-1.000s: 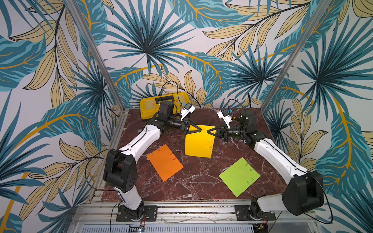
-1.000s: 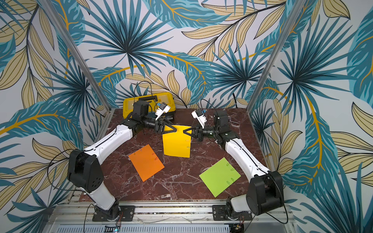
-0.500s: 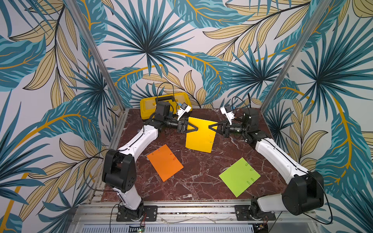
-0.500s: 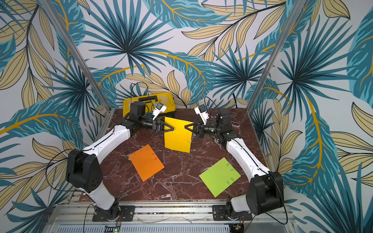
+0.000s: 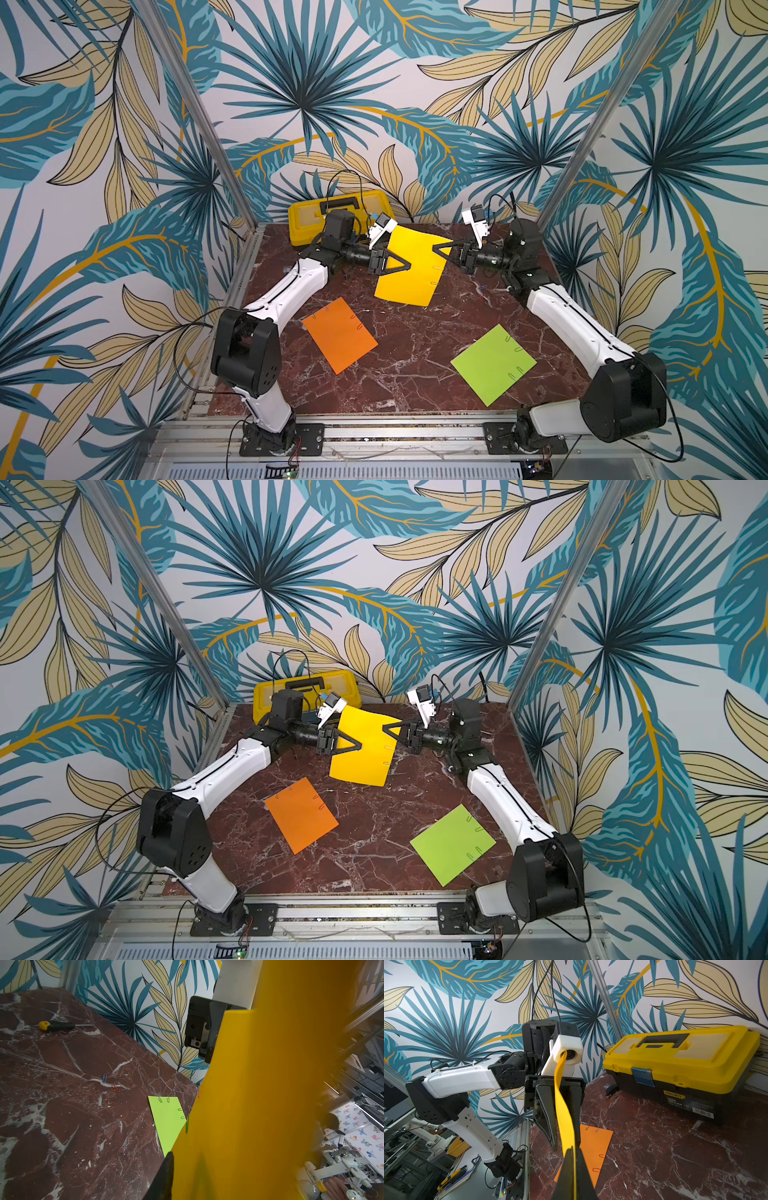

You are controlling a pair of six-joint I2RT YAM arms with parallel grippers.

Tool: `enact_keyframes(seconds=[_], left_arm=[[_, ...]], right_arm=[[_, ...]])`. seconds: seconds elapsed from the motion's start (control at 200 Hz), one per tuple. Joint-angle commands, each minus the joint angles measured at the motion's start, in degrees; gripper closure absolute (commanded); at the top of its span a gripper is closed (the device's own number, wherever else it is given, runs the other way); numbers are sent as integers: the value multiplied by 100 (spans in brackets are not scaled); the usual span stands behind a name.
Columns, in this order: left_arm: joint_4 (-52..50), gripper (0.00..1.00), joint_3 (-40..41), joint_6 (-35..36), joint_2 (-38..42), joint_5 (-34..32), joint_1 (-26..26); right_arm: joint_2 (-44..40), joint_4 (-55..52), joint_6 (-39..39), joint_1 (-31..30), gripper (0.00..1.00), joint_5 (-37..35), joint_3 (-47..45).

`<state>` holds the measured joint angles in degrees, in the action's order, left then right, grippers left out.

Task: Unclip the paperclips from the documents
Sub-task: Adjust the document, then remove the paper clip from the document.

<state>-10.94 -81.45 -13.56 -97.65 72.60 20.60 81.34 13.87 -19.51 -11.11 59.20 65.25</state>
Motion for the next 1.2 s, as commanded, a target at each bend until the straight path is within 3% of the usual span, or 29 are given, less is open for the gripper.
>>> enact_keyframes(seconds=[0.0, 0.24, 0.295, 0.381, 0.466, 0.606, 0.826, 1.192], left_arm=[[177, 77, -108, -45, -29, -83, 23], [240, 94, -117, -120, -62, -123, 28], [246, 97, -108, -120, -57, -123, 24], [250, 100, -93, -112, -36, -123, 23], [249, 100, -73, -94, -3, -114, 15], [249, 100, -19, -64, 52, -84, -4], [315, 100, 17, -76, 79, -35, -21], [334, 100, -2, -76, 53, -26, -15]], right_arm=[[64, 23, 23, 22, 100, -77, -57], [-22, -367, 295, 22, 100, -147, -56], [-38, -454, 337, 30, 93, -170, -44], [-39, -589, 403, 60, 72, -189, -33], [-61, -681, 409, 113, 58, -160, -47], [-75, -883, 511, 162, 47, -4, -92], [22, -1320, 794, 162, 45, 189, -281], [99, -447, 72, 162, 48, 572, -619]])
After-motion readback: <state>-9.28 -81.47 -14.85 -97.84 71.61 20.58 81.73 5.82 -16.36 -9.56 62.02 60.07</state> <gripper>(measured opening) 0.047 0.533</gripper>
